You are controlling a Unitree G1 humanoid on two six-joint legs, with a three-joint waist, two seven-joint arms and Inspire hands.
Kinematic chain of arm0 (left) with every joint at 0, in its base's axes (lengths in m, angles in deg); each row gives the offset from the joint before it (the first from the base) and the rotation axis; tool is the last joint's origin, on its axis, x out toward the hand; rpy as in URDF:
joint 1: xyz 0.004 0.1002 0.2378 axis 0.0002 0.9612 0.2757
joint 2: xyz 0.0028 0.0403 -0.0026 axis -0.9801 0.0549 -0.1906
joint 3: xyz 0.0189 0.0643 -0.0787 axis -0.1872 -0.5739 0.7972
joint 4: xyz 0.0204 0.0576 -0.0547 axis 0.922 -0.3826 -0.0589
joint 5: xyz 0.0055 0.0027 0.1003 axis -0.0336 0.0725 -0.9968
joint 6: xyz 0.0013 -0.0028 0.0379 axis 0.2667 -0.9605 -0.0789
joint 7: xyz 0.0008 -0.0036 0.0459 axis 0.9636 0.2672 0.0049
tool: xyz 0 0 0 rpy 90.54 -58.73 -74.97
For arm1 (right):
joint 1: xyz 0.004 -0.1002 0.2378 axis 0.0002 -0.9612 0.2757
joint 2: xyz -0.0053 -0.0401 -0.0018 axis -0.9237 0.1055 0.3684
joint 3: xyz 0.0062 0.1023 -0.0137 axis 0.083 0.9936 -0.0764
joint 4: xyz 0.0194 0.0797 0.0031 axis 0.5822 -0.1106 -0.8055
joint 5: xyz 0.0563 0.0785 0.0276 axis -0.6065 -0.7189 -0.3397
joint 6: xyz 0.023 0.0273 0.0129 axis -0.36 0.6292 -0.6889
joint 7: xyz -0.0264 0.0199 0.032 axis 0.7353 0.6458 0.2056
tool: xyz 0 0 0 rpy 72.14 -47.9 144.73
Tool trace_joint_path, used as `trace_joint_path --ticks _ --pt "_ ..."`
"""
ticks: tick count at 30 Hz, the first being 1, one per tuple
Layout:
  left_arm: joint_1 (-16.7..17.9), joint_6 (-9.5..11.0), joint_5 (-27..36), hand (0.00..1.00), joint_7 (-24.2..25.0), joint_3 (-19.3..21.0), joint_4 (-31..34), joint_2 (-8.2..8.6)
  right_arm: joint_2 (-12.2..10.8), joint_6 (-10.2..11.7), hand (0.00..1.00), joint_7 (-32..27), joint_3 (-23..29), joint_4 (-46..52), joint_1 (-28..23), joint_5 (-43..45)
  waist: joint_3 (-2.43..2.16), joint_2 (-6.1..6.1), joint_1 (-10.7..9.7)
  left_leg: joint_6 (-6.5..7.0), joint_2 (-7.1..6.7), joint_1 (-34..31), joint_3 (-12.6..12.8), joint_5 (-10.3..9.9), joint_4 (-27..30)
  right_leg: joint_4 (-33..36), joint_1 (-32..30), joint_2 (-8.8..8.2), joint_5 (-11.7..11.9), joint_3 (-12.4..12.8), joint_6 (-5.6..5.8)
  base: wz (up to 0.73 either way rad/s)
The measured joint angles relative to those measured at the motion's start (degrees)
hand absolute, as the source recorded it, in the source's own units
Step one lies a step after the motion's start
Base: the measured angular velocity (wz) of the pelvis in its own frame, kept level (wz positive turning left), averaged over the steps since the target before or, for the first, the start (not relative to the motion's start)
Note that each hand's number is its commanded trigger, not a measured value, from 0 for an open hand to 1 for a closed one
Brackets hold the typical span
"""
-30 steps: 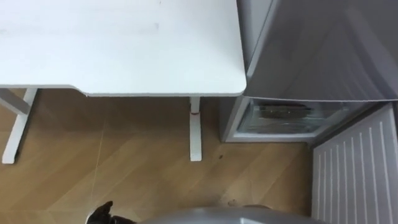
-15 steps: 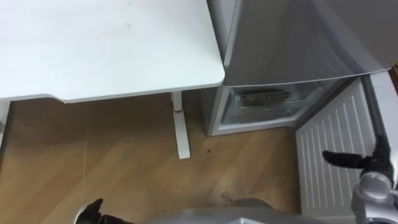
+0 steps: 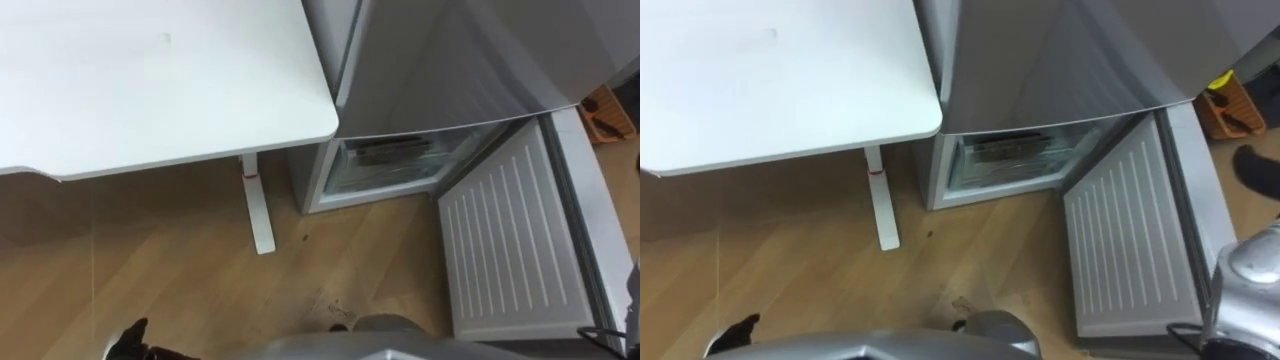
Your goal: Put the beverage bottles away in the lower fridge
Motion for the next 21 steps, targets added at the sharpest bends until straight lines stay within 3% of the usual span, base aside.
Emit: trace_joint_path --ticks 2,6,11,14,17,21 --pt "0.1 -0.1 0.0 0.0 0.0 0.0 0.3 0.3 0.0 0.0 0.0 -0.5 0.4 -0.1 0.1 0.0 -0.04 0.38 -0.6 -0.05 0.15 0.1 0.1 0.0 0.0 -0.7 0.5 0.17 0.1 0.0 0.0 0.0" --pt "0.1 -0.2 0.0 0.0 0.0 -0.1 0.3 0.93 0.0 0.0 0.0 -1.7 2.1 -0.8 0.2 -3.1 0.37 0.89 -1.1 -0.34 0.37 0.6 0.4 0.2 0.0 -0.8 0.7 0.38 0.2 -0.1 -0.12 -0.02" --pt "1.0 -0.4 0.3 0.0 0.0 0.0 0.9 1.06 0.4 -0.7 0.0 -1.8 4.0 -6.0 0.2 -8.1 0.44 0.67 -1.4 -0.65 0.72 0.5 0.0 0.4 -0.1 -1.5 1.2 0.66 0.5 -0.4 -0.52 0.0" --pt "1.3 -0.7 -0.1 0.0 0.3 0.3 1.3 0.92 2.0 -0.9 0.0 0.0 4.2 -12.9 1.6 -10.3 0.45 -0.22 -1.8 -0.84 1.0 0.6 -0.3 0.5 -0.1 -1.6 1.4 0.82 0.7 -0.7 -0.85 0.03" --pt "1.8 -1.2 -0.1 0.0 1.2 1.1 1.2 0.72 3.3 -2.7 0.0 3.4 4.4 -18.3 3.7 -11.8 0.35 -1.07 -2.1 -1.17 1.28 0.6 -0.3 0.7 -0.1 -1.6 1.4 1.05 0.9 -0.9 -1.25 0.01" --pt "1.7 -2.1 -0.1 0.0 2.3 1.1 1.3 0.62 6.4 -3.3 0.0 8.2 4.4 -22.9 4.6 -16.6 0.3 -1.02 -2.0 -1.3 1.35 0.5 -1.0 0.8 0.1 -1.6 1.4 1.02 1.0 -1.4 -1.44 0.05"
